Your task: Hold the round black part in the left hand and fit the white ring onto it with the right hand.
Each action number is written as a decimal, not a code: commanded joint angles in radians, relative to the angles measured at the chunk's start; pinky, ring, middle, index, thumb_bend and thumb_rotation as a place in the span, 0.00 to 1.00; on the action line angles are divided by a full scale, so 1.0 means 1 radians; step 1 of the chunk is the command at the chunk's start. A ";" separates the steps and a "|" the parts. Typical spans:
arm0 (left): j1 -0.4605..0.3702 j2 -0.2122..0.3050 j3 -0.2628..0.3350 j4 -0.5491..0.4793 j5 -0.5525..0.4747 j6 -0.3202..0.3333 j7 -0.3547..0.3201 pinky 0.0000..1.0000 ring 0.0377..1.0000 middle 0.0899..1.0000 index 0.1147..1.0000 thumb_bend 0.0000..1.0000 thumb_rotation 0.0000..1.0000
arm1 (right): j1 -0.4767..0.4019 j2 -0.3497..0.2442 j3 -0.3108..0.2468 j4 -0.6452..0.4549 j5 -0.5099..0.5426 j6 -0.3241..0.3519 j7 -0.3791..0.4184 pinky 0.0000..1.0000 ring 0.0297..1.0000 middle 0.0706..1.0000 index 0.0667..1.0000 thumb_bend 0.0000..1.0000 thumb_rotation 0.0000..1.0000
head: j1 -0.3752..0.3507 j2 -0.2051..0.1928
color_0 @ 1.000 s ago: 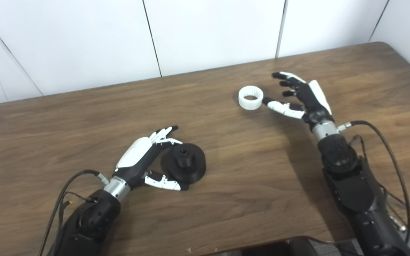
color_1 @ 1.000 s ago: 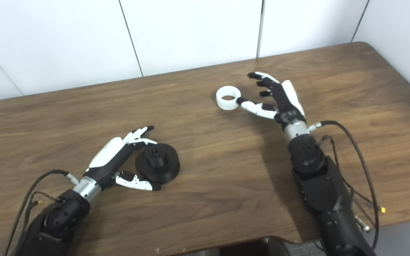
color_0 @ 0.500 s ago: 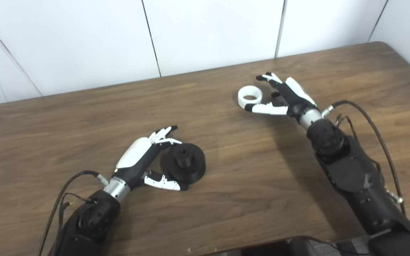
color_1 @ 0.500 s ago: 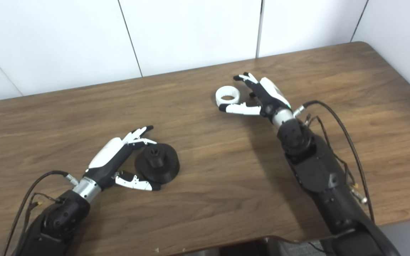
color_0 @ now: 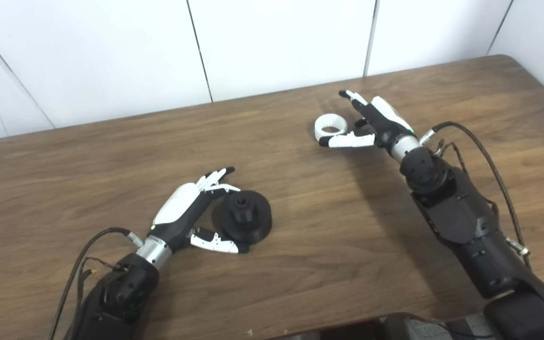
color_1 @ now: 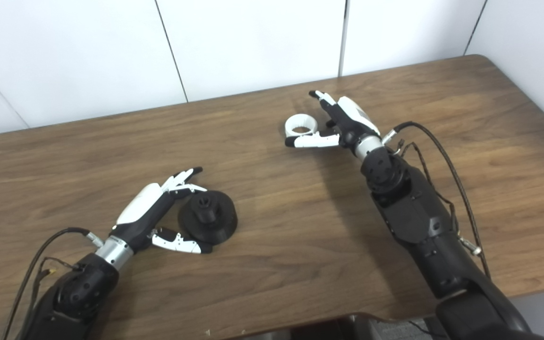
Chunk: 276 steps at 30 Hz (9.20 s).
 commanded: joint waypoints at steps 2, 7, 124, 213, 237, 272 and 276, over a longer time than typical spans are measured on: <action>-0.001 0.012 -0.002 -0.010 0.011 0.002 -0.015 1.00 1.00 1.00 0.63 1.00 0.36 | -0.038 0.001 0.031 0.016 -0.020 -0.001 0.021 0.80 0.99 1.00 1.00 1.00 0.57 | 0.000 0.001; -0.001 0.014 0.000 -0.003 0.009 -0.012 -0.011 1.00 1.00 1.00 0.63 1.00 0.36 | -0.058 -0.004 0.056 0.044 -0.069 -0.010 0.004 0.83 1.00 1.00 0.98 1.00 0.54 | 0.000 0.001; 0.016 0.003 0.006 0.001 0.007 -0.016 -0.006 1.00 1.00 1.00 0.62 1.00 0.38 | -0.114 -0.089 0.164 0.089 -0.396 -0.140 -0.080 1.00 1.00 0.96 0.60 0.77 0.44 | 0.041 0.016; 0.001 -0.041 -0.012 -0.038 0.046 0.080 -0.022 1.00 1.00 1.00 0.62 1.00 0.36 | 0.067 0.091 0.068 -0.510 -0.221 -0.136 0.094 1.00 1.00 0.93 0.45 0.52 0.16 | 0.192 0.045; -0.001 -0.050 -0.021 -0.042 0.054 0.082 -0.013 1.00 1.00 1.00 0.62 1.00 0.37 | 0.139 0.155 0.146 -0.515 -0.219 -0.169 0.122 1.00 1.00 0.93 0.45 0.52 0.16 | 0.223 0.056; 0.011 -0.044 -0.024 -0.079 0.059 0.104 -0.017 1.00 1.00 1.00 0.62 1.00 0.39 | 0.173 0.164 0.196 -0.466 -0.236 -0.198 0.123 1.00 1.00 0.93 0.45 0.52 0.16 | 0.241 0.077; 0.016 -0.043 -0.021 -0.086 0.054 0.105 -0.020 1.00 1.00 1.00 0.61 1.00 0.38 | 0.176 0.161 0.191 -0.452 -0.232 -0.203 0.121 1.00 1.00 0.93 0.45 0.52 0.16 | 0.243 0.078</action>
